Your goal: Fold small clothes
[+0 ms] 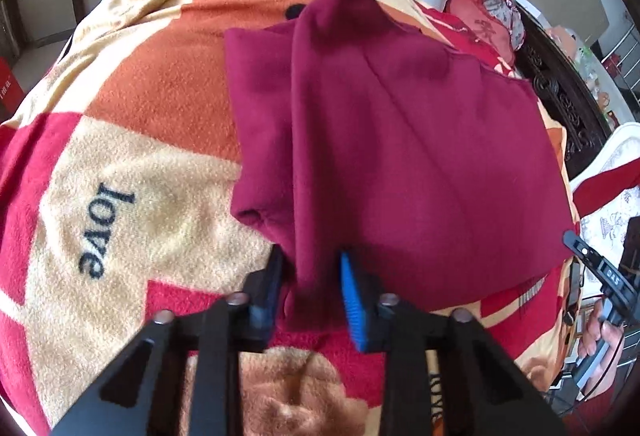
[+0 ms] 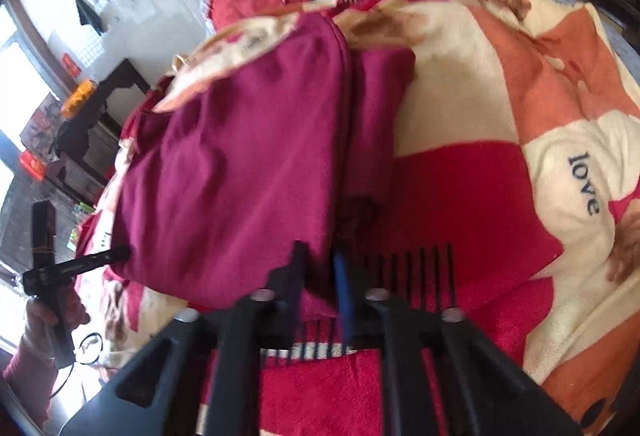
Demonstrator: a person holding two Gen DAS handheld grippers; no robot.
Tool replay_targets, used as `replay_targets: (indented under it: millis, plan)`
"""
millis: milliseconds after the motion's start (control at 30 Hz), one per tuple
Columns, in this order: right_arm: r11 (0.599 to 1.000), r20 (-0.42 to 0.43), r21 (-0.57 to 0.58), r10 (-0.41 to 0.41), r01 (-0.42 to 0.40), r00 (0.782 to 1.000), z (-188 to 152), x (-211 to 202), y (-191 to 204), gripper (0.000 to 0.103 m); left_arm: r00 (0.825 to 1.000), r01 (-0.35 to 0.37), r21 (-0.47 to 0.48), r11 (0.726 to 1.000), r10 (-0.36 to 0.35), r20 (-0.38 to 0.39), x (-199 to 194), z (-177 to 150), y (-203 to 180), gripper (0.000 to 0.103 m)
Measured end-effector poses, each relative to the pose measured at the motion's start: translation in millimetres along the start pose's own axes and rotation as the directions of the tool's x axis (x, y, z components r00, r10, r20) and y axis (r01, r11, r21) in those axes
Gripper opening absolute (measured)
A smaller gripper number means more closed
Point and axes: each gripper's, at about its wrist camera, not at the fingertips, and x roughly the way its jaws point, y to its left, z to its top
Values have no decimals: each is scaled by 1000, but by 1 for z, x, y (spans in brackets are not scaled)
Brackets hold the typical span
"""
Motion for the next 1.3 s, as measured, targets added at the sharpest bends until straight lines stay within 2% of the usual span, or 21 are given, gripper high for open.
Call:
replay_targets:
  millis: [100, 200, 267, 333, 400, 467, 533, 633, 733, 833, 967, 1067, 1233, 1300]
  plan:
    - [1000, 7, -16, -13, 13, 1000, -4, -18, -3, 0, 1000, -17, 16, 1000, 17, 9, -3, -4, 0, 20]
    - [999, -47, 21, -34, 35, 998, -16, -8, -17, 0, 1000, -5, -9, 1000, 5, 3, 1, -8, 5, 19]
    - [997, -74, 70, -16, 21, 997, -23, 1, -27, 0, 1000, -4, -10, 1000, 4, 4, -3, -9, 7, 19]
    - [996, -50, 91, 4, 1, 999, -21, -5, -26, 0, 1000, -27, 21, 999, 26, 13, -12, -9, 5, 19]
    - [996, 3, 82, -21, 21, 1000, -13, -20, -20, 1, 998, -58, 40, 998, 56, 34, -20, -7, 2, 23]
    - [998, 73, 42, -52, 49, 996, 1, -35, -7, 12, 995, -79, 55, 995, 75, 67, -26, -4, -1, 37]
    - [999, 107, 4, -53, 53, 993, 15, -37, 6, 13, 990, -101, 59, 993, 95, 103, -30, 0, -3, 46]
    - [996, 114, -63, -61, 68, 992, 42, -20, 28, 13, 983, -141, 58, 988, 133, 124, -28, 3, -6, 51]
    - [991, 126, -100, -77, 90, 989, 72, 6, 41, 13, 982, -162, 54, 985, 156, 110, -19, 8, -8, 52]
    - [989, 128, -94, -101, 114, 987, 100, 35, 41, 13, 978, -188, 54, 981, 182, 106, -11, 12, -8, 52]
    - [977, 111, -77, -191, 200, 975, 127, 75, 26, 13, 978, -194, 55, 980, 188, 94, -1, 14, -3, 59]
    - [982, 78, -40, -183, 186, 980, 131, 96, 6, 10, 979, -189, 46, 981, 184, 90, 4, 15, 1, 64]
    - [979, 105, -49, -191, 197, 976, 127, 81, 14, 11, 980, -180, 35, 983, 176, 92, 4, 13, 3, 64]
    - [985, 115, -26, -166, 170, 980, 121, 69, 23, 11, 980, -178, 35, 983, 174, 93, 3, 12, 3, 64]
